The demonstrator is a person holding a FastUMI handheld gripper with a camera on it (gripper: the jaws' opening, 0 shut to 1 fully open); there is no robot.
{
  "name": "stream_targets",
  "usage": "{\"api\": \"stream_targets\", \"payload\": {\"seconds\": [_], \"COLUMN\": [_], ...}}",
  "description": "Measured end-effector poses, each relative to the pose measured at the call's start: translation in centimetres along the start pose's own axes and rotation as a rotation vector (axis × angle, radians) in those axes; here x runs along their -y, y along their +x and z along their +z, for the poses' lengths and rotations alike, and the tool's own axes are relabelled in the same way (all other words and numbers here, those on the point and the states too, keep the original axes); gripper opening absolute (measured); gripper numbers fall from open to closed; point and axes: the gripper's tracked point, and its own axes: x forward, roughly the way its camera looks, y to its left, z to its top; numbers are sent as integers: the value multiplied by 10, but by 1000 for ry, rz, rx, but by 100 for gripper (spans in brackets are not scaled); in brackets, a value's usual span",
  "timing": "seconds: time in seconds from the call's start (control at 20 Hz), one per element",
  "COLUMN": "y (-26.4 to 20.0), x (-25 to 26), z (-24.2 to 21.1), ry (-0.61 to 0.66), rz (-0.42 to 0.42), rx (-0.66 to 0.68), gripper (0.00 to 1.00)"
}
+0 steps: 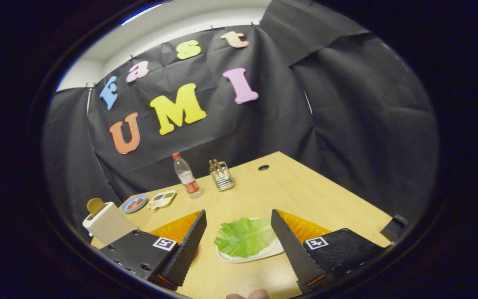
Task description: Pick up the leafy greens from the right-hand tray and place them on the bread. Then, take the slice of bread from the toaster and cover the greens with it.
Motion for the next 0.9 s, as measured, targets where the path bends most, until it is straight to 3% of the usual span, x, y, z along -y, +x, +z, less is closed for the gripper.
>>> {"api": "stream_targets", "payload": {"seconds": [0.8,0.9], "y": [96,102], "x": [53,57], "z": [-54,-57], "ry": [295,306], "rz": [-98,-99], "rx": [-258,-276], "gripper": [95,90]}}
